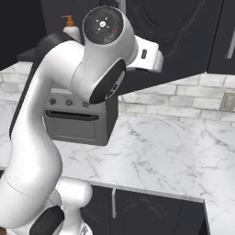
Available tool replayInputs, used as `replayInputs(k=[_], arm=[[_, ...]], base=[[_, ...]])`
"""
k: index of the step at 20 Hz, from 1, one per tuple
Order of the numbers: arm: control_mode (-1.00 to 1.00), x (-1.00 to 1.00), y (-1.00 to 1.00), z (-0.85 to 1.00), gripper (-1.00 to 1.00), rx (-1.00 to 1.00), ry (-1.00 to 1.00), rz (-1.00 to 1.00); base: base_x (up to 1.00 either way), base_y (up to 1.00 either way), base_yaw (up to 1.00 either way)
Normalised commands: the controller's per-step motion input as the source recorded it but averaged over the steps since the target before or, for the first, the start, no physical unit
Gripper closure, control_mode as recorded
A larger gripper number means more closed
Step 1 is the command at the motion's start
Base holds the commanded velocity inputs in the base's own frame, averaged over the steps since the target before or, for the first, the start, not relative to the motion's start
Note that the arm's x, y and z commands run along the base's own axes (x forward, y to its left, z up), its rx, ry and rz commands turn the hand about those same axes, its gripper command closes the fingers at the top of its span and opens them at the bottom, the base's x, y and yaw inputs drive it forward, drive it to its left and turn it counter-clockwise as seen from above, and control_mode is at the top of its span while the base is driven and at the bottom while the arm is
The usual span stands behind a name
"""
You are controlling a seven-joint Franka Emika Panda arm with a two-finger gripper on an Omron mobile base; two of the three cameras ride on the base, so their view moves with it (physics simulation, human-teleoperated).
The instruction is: Pick the soap dispenser and soap dispenser from the cabinet and place them on the counter.
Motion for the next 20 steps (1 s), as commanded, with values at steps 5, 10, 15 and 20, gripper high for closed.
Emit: replayInputs(k=[5, 10, 15, 20], arm=[[-1.0, -0.03, -0.03, 0.02, -1.0, 0.02, -0.03, 0.0], [-1.0, -0.09, -0.06, 0.03, -1.0, 0.0, -0.04, 0.0], [-1.0, -0.27, -0.18, 0.06, -1.0, 0.01, -0.12, 0.01], [-1.0, -0.51, 0.02, 0.05, -1.0, -0.04, -0.19, 0.03]], base=[[0.0, 0.0, 0.0], [0.0, 0.0, 0.0], [0.0, 0.0, 0.0], [0.0, 0.0, 0.0]])
